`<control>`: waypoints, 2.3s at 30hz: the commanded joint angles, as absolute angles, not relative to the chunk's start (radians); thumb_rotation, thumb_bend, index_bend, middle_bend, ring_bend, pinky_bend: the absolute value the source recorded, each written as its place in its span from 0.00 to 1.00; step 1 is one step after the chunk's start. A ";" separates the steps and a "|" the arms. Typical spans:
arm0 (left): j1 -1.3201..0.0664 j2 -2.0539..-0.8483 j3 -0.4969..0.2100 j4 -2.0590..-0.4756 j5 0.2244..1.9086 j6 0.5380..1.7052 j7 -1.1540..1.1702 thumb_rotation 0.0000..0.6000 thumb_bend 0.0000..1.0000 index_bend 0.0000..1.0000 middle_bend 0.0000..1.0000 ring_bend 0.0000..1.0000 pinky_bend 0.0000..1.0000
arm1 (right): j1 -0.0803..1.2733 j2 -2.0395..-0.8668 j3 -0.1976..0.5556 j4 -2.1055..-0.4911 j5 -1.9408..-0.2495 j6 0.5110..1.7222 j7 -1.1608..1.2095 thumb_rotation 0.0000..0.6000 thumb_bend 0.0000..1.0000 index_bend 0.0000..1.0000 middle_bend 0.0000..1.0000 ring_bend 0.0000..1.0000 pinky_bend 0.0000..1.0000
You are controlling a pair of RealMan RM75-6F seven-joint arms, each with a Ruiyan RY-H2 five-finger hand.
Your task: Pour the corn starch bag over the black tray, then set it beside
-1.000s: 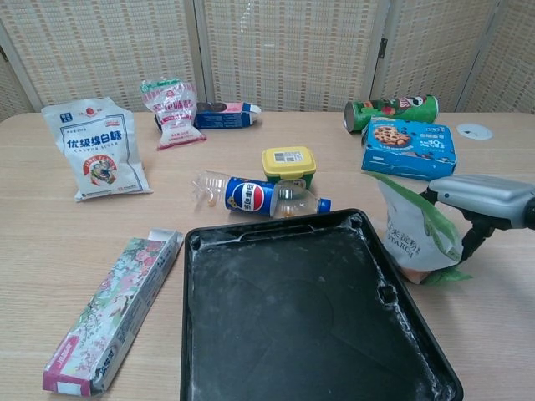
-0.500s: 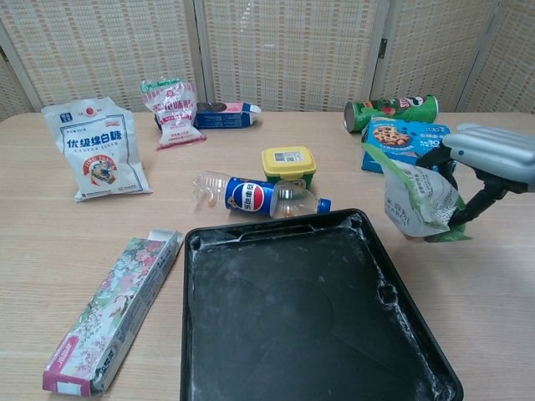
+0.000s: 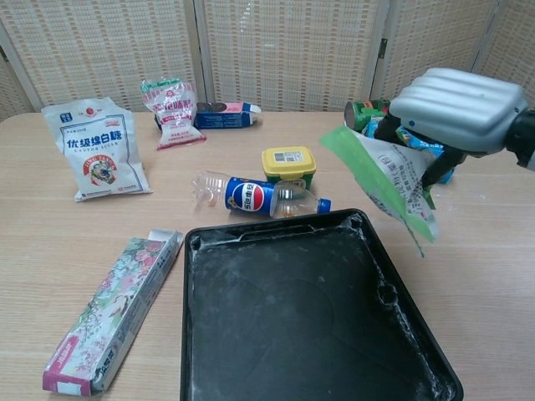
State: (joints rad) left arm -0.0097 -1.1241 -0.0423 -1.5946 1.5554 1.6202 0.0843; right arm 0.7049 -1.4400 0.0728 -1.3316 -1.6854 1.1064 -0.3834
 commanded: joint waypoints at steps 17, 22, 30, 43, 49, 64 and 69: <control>-0.009 -1.137 -0.045 -1.565 1.547 1.617 0.059 1.00 0.44 0.36 0.25 0.22 0.07 | 0.754 -1.647 0.121 -1.244 -1.715 1.142 -0.792 1.00 0.58 0.87 0.69 0.85 0.58; -0.010 -1.137 -0.045 -1.565 1.551 1.619 0.060 1.00 0.44 0.36 0.25 0.22 0.07 | 0.740 -1.693 0.133 -1.208 -1.699 1.173 -0.876 1.00 0.58 0.87 0.69 0.86 0.59; -0.012 -1.134 -0.045 -1.576 1.553 1.616 0.067 1.00 0.44 0.36 0.25 0.22 0.07 | 0.752 -1.706 0.121 -1.170 -1.719 1.177 -0.918 1.00 0.58 0.88 0.71 0.87 0.59; -0.017 -1.134 -0.044 -1.587 1.553 1.608 0.084 1.00 0.44 0.36 0.25 0.22 0.07 | 0.758 -1.740 0.110 -1.093 -1.748 1.211 -0.979 1.00 0.58 0.90 0.72 0.87 0.57; -0.014 -1.131 -0.042 -1.588 1.550 1.608 0.086 1.00 0.44 0.36 0.25 0.22 0.07 | 0.762 -1.751 0.105 -1.072 -1.748 1.208 -0.989 1.00 0.58 0.93 0.74 0.87 0.56; -0.013 -1.130 -0.040 -1.588 1.547 1.603 0.085 1.00 0.44 0.36 0.25 0.22 0.07 | 0.713 -1.763 0.143 -1.128 -1.621 1.201 -0.862 1.00 0.58 0.93 0.74 0.91 0.56; -0.015 -1.133 -0.040 -1.589 1.548 1.600 0.094 1.00 0.44 0.36 0.25 0.22 0.07 | 0.666 -1.697 0.181 -1.285 -1.452 1.112 -0.695 1.00 0.58 0.93 0.75 0.91 0.56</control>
